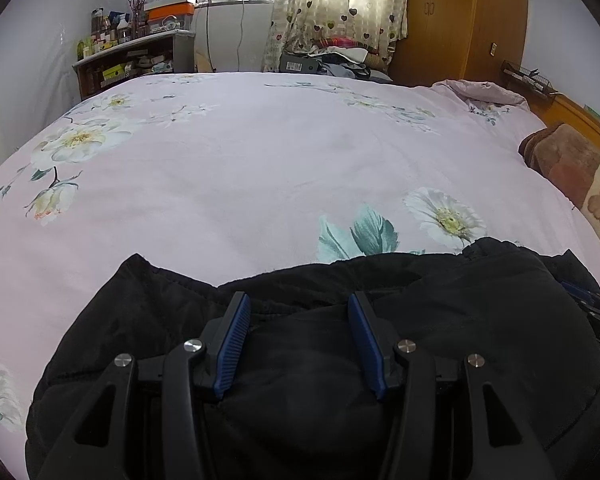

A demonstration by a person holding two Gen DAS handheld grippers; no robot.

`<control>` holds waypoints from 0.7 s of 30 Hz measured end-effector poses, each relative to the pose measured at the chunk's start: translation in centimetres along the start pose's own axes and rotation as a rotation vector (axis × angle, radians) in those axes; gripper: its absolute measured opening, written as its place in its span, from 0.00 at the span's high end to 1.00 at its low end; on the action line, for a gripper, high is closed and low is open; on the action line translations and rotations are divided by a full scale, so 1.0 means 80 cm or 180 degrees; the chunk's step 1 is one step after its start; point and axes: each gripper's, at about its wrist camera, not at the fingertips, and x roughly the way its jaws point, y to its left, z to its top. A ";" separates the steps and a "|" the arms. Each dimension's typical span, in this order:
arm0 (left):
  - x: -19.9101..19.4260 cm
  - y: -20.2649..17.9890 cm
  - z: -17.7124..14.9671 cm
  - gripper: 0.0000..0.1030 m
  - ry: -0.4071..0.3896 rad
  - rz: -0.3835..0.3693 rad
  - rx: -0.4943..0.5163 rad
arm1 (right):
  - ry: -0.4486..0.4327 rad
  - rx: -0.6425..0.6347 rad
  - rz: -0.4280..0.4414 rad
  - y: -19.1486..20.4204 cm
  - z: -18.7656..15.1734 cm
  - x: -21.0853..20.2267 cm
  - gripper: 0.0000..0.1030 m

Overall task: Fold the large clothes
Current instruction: 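Lower the folded hem onto the jacket and release both tools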

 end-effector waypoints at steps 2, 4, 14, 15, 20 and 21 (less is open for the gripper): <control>0.001 -0.001 0.000 0.47 -0.0005 0.0008 0.0001 | -0.0009 0.0004 0.0000 0.000 0.000 0.000 0.47; 0.003 -0.002 0.000 0.47 -0.0002 0.0010 0.0000 | -0.0019 0.0003 -0.0004 0.000 -0.001 0.001 0.47; -0.024 -0.006 0.029 0.49 0.0228 -0.0024 0.0026 | 0.0200 -0.0071 -0.0160 0.012 0.023 -0.020 0.47; -0.038 -0.009 0.034 0.49 0.0195 -0.0075 0.0020 | 0.0183 -0.0063 -0.0163 0.013 0.026 -0.028 0.47; -0.101 -0.059 0.035 0.49 -0.0115 -0.0519 0.0178 | -0.0189 -0.0161 -0.0177 0.015 0.027 -0.101 0.47; -0.099 -0.079 0.030 0.49 -0.0074 -0.0644 0.0255 | -0.0206 -0.0177 -0.0239 0.010 0.020 -0.105 0.47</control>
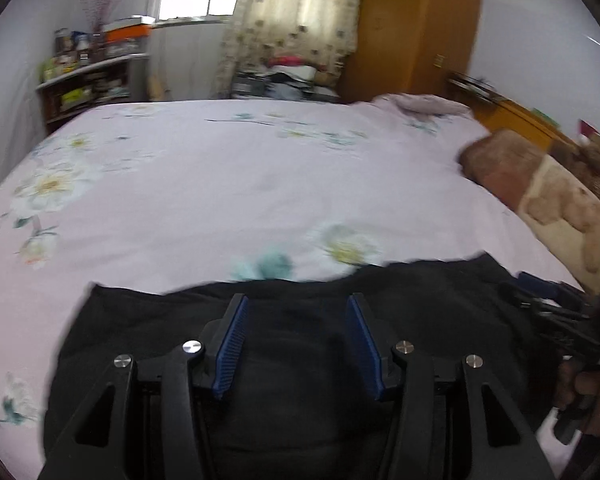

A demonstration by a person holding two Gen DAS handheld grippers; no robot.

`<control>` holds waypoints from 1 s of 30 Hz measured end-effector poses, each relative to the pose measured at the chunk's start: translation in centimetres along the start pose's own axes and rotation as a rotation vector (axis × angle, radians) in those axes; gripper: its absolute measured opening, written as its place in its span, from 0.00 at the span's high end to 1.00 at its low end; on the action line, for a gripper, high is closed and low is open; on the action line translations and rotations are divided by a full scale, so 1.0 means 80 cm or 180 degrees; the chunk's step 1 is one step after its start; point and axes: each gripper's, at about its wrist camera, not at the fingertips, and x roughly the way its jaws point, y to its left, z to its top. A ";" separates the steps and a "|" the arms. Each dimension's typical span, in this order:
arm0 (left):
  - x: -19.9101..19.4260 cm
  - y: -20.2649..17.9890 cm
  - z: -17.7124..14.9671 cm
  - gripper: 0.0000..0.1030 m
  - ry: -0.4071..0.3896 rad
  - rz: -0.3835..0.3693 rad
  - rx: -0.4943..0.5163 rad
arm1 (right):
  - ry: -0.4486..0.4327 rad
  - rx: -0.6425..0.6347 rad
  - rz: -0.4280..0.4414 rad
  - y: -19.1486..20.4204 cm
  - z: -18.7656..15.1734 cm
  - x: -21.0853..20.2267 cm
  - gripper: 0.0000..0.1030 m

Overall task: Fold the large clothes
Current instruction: 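Lower the folded hem onto the jacket and release both tools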

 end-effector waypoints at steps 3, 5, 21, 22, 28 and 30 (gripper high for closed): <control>0.039 -0.037 -0.015 0.48 0.0218 -0.0123 0.0119 | 0.0235 0.0101 -0.0133 -0.020 -0.024 0.025 0.47; 0.061 -0.043 -0.024 0.48 0.0252 -0.0097 0.0111 | 0.0210 0.0085 -0.0195 -0.027 -0.036 0.033 0.47; 0.030 -0.027 -0.004 0.48 0.0196 -0.0102 0.0176 | 0.0240 0.0129 -0.0272 -0.038 -0.039 0.046 0.47; 0.010 -0.018 -0.003 0.48 0.0081 -0.0047 0.0244 | 0.0249 0.0130 -0.0279 -0.039 -0.035 0.040 0.47; -0.041 0.104 -0.024 0.49 -0.0047 0.0489 0.0006 | 0.0068 0.0208 -0.0247 -0.049 -0.033 0.010 0.47; -0.030 0.140 -0.038 0.48 0.0040 0.0465 -0.0311 | 0.0117 0.0223 -0.0295 -0.053 -0.039 0.022 0.47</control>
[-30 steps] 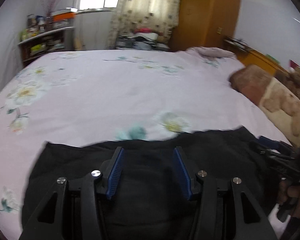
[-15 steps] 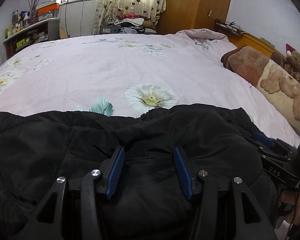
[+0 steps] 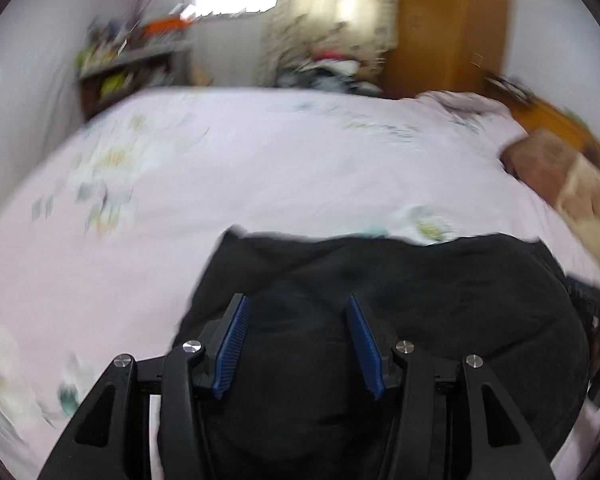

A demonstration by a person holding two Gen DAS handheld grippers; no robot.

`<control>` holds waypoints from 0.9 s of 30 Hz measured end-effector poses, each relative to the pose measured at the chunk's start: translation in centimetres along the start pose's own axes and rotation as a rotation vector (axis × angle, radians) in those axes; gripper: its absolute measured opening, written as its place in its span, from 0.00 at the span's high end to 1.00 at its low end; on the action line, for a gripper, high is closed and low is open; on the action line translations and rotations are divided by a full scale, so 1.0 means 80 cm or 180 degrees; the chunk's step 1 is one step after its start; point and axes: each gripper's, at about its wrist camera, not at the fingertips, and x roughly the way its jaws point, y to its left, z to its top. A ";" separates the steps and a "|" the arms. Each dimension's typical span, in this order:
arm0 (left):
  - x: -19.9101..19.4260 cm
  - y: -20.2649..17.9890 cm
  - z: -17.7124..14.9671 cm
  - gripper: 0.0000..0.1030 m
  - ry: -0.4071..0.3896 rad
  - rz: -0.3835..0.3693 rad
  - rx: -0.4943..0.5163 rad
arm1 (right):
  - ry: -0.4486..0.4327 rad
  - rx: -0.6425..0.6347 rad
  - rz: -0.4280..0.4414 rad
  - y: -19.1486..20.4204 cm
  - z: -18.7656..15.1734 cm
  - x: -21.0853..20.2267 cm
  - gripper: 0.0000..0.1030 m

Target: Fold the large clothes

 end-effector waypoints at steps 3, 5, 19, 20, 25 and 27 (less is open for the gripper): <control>0.020 0.006 -0.013 0.48 -0.0063 -0.0030 -0.0098 | -0.0046 0.0007 -0.0034 -0.001 -0.009 0.012 0.47; 0.030 -0.003 -0.018 0.48 -0.0126 0.0018 -0.0017 | -0.0076 -0.0009 -0.0063 0.001 -0.012 0.016 0.47; 0.056 -0.011 -0.026 0.47 -0.0159 0.0045 -0.0015 | -0.0157 0.0058 -0.0053 -0.002 -0.026 0.030 0.47; 0.056 -0.011 -0.026 0.47 -0.0158 0.0044 -0.0016 | -0.0156 0.0056 -0.0055 -0.001 -0.026 0.030 0.47; 0.056 -0.012 -0.027 0.47 -0.0180 0.0048 -0.0022 | -0.0164 0.0056 -0.0059 0.000 -0.026 0.030 0.47; 0.056 -0.011 -0.028 0.47 -0.0200 0.0045 -0.0028 | -0.0174 0.0057 -0.0055 -0.001 -0.026 0.030 0.47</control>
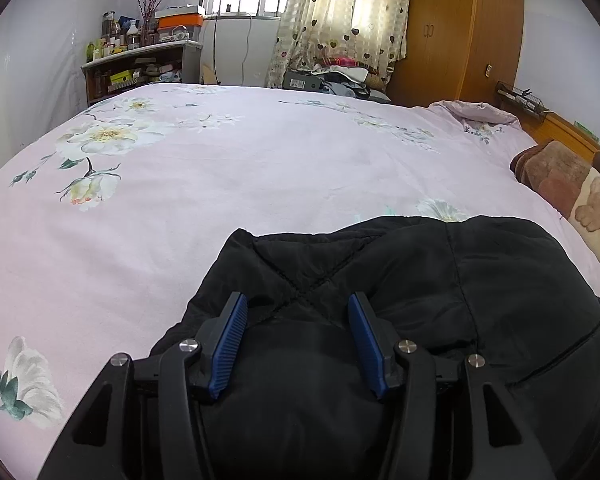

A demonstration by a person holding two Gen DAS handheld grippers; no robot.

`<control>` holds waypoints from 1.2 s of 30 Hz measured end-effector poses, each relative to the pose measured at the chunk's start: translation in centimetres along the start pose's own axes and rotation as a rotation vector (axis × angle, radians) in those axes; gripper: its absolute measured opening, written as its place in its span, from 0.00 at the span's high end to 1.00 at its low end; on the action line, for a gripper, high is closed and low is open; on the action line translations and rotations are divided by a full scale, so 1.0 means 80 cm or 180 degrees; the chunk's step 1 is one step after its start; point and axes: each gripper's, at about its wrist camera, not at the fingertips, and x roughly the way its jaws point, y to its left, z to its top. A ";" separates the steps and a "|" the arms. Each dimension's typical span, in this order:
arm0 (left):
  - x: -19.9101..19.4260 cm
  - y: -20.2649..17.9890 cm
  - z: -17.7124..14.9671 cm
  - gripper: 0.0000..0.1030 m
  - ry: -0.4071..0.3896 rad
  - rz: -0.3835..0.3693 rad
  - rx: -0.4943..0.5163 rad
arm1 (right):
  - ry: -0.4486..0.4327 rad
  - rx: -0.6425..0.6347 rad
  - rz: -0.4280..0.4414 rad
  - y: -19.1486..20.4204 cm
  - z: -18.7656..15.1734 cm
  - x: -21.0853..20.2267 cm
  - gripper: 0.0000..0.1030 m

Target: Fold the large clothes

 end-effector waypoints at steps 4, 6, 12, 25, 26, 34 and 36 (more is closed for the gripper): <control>0.002 0.000 0.000 0.46 0.0007 0.0019 0.0004 | -0.0002 0.0001 -0.0008 0.000 0.000 0.000 0.47; 0.002 -0.003 0.002 0.46 0.0041 0.0044 0.0019 | 0.0020 -0.0007 -0.0018 0.000 0.001 0.000 0.47; -0.018 -0.006 0.027 0.46 0.0277 0.0096 0.0093 | 0.0283 -0.0123 -0.0136 0.005 0.024 -0.015 0.46; -0.095 0.023 -0.028 0.46 0.0297 -0.0014 -0.0057 | 0.0458 -0.0164 0.0102 0.003 -0.011 -0.091 0.46; -0.091 0.022 -0.030 0.46 0.0305 -0.0005 -0.0049 | 0.0537 -0.0143 0.0118 0.001 -0.015 -0.082 0.46; -0.129 0.016 -0.019 0.47 0.0296 0.0099 -0.0027 | 0.0438 -0.0281 0.0019 0.008 -0.008 -0.104 0.46; -0.147 0.016 -0.020 0.47 0.0246 0.0123 -0.0026 | 0.0372 -0.0292 0.0060 0.008 -0.009 -0.119 0.46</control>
